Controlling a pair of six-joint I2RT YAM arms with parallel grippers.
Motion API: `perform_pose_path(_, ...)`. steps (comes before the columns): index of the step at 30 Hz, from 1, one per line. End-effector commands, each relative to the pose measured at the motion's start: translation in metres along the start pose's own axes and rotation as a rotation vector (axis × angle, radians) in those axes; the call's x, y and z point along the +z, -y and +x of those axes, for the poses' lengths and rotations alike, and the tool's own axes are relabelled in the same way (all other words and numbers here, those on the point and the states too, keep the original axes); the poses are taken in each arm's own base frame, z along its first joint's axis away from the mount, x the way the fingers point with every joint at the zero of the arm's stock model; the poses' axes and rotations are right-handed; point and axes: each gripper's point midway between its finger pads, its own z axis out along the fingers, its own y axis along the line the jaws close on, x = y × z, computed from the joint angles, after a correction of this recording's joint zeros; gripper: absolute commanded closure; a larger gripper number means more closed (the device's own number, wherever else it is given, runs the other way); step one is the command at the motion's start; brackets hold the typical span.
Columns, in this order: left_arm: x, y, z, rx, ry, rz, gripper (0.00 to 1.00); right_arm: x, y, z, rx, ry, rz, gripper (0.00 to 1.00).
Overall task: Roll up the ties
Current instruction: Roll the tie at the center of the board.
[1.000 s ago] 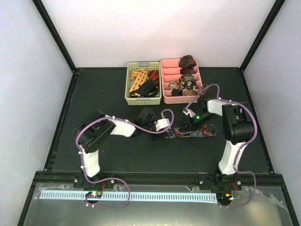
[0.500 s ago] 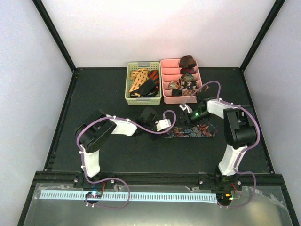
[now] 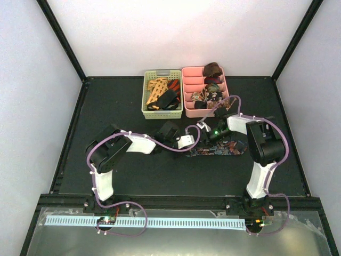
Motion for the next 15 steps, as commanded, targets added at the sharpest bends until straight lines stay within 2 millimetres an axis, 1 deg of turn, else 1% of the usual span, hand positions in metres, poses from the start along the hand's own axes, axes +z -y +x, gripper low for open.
perform_pose_path(1, 0.011, 0.002, 0.048, -0.039, -0.17, -0.011, 0.61, 0.007, 0.016, 0.005, 0.017, -0.034, 0.049, 0.7)
perform_pose_path(6, 0.011, 0.003, 0.048, -0.042, -0.17, -0.008, 0.6, 0.006, 0.023, 0.008, 0.007, -0.051, 0.098, 0.97)
perform_pose_path(8, 0.011, 0.002, 0.046, -0.045, -0.165, -0.01, 0.57, 0.006, 0.026, 0.009, 0.003, -0.056, 0.11, 0.98)
perform_pose_path(9, 0.01, 0.001, 0.044, -0.047, -0.158, -0.013, 0.54, 0.005, 0.027, 0.01, 0.001, -0.059, 0.118, 0.99)
perform_pose_path(11, 0.007, -0.003, 0.036, -0.052, -0.133, -0.025, 0.41, 0.006, 0.031, 0.012, 0.002, -0.068, 0.135, 0.99)
perform_pose_path(13, -0.002, -0.005, 0.02, -0.047, -0.068, -0.012, 0.32, 0.006, 0.036, 0.017, 0.005, -0.079, 0.158, 0.98)
perform_pose_path(15, -0.014, -0.005, -0.001, -0.027, 0.017, 0.001, 0.25, 0.005, 0.041, 0.021, 0.003, -0.086, 0.183, 0.98)
